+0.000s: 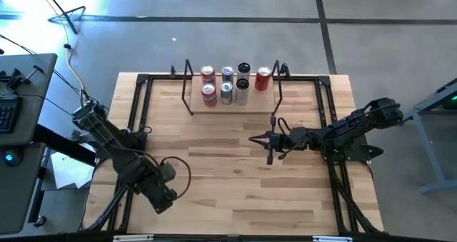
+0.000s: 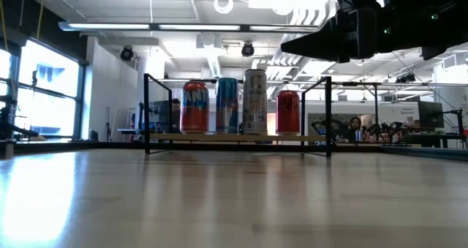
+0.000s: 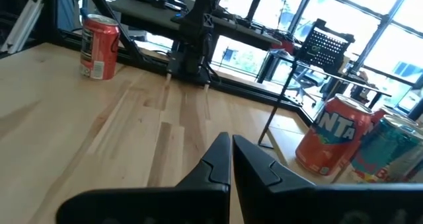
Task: Place canned beverage on shelf
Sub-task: Put the red black soda can on the shelf aligned with the other red black soda can
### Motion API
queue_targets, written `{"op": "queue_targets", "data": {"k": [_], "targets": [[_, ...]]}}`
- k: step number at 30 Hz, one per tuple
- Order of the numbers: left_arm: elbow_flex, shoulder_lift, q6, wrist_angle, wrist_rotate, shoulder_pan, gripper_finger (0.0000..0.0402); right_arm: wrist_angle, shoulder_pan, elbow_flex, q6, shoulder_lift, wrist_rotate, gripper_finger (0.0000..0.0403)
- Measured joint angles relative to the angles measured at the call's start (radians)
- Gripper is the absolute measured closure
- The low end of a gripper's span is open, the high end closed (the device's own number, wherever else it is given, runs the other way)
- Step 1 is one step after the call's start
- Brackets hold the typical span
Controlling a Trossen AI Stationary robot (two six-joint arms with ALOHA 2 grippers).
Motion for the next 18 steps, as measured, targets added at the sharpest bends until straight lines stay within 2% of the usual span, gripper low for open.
{"op": "queue_targets", "data": {"k": [4, 8, 18], "targets": [[0.0, 0.002, -0.057, -0.055, 0.004, 0.002, 0.0148, -0.001, 0.001, 0.0, -0.004, 0.0, -0.001, 0.0403], [0.0, 0.003, -0.083, -0.07, 0.003, -0.002, 0.01, -0.007, 0.001, 0.0, -0.001, 0.0, -0.001, 0.0403], [-0.006, 0.002, -0.12, -0.106, 0.006, -0.026, 0.0085, -0.008, 0.001, 0.0, 0.001, 0.0, -0.004, 0.0403]]}}
